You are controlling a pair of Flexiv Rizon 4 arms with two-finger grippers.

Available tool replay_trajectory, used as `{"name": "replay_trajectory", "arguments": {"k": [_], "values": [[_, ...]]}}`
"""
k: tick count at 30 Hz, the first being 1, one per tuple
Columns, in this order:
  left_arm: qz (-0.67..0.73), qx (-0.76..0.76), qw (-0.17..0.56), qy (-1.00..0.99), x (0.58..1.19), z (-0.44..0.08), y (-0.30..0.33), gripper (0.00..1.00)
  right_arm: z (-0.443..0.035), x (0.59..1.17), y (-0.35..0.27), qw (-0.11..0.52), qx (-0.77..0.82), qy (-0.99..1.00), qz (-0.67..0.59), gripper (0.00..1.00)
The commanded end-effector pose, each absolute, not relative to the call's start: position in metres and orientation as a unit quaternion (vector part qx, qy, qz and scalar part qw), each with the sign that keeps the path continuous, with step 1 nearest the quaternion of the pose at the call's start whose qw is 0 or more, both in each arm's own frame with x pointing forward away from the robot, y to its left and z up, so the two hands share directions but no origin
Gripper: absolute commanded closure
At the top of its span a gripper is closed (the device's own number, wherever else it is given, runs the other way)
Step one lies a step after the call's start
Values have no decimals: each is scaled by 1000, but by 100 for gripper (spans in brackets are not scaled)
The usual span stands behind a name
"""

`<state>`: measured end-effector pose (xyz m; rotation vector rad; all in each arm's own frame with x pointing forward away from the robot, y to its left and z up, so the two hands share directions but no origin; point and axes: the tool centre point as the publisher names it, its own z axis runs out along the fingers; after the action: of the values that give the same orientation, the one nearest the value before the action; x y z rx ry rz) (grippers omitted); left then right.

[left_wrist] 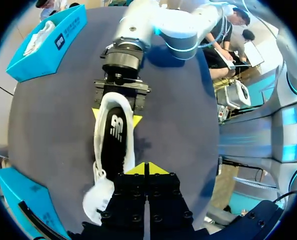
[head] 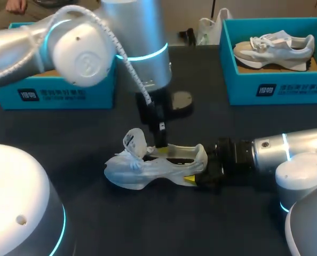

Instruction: Take the shoe out of the shoebox, open the shoe tongue, remove and reinsert the insole, then place the shoe into the shoebox

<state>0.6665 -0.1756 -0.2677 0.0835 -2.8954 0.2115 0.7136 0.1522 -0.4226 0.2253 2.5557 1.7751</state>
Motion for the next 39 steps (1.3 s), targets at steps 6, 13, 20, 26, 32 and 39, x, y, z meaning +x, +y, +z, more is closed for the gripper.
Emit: {"name": "replay_trajectory", "arguments": {"k": [6,13,20,26,32,39], "values": [[66,-1,106,-992,674,-278,-193,100,-422,714,153,10,73,821,566,100],[83,-96,127,-984,680,-299,-195,100,-422,714,153,10,73,821,566,100],[83,-96,127,-984,680,-299,-195,100,-422,714,153,10,73,821,566,100],[85,-90,112,-986,690,-318,-212,100,-422,714,153,10,73,821,566,100],[77,-89,105,-987,699,-339,-222,100,-422,714,153,10,73,821,566,100],[73,-81,119,-987,698,-348,-215,100,-422,714,153,10,73,821,566,100]]}}
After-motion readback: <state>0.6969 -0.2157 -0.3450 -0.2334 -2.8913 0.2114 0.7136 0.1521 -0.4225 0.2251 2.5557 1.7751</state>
